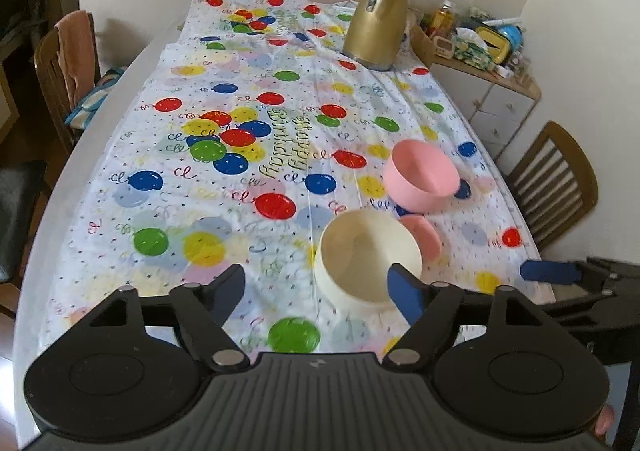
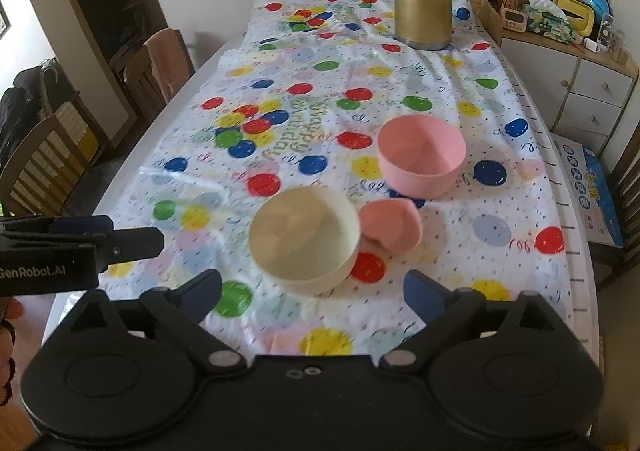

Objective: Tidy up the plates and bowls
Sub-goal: 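Move the left tool to the cream bowl's rim, then close the left gripper on the cream bowl's rim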

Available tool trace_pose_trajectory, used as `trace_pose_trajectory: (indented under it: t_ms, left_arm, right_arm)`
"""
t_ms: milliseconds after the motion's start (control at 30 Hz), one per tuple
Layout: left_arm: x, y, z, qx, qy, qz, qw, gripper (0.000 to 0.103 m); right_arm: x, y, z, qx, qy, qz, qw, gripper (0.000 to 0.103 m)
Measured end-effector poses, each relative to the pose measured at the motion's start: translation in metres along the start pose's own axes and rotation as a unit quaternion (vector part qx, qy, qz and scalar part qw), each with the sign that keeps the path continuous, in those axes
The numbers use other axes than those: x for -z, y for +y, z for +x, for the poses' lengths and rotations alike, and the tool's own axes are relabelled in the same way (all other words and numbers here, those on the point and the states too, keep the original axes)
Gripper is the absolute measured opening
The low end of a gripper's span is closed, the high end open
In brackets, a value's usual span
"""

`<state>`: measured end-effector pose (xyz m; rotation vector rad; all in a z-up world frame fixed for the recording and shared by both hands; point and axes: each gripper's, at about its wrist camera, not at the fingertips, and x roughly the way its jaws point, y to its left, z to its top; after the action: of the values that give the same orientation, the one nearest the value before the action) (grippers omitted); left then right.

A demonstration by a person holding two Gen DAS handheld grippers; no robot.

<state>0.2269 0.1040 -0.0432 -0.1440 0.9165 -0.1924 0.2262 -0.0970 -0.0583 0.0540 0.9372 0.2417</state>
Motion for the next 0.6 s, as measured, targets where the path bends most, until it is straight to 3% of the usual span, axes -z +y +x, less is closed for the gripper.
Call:
trace_pose_trajectory:
  t_ms: [400, 600]
  left_arm:
    - [-0.009, 0.011, 0.089, -0.034, 0.053, -0.054, 0.9965, 0.08]
    - [-0.002, 0.009, 0.114, -0.039, 0.073, -0.057, 0.9949, 0.08]
  right_arm:
    - [-0.014, -0.042, 0.069, 0.004, 0.042, 0.079, 0.996, 0.097]
    - [-0.017, -0.053, 0.098, 0.008, 0.073, 0.117, 0.99, 0.084]
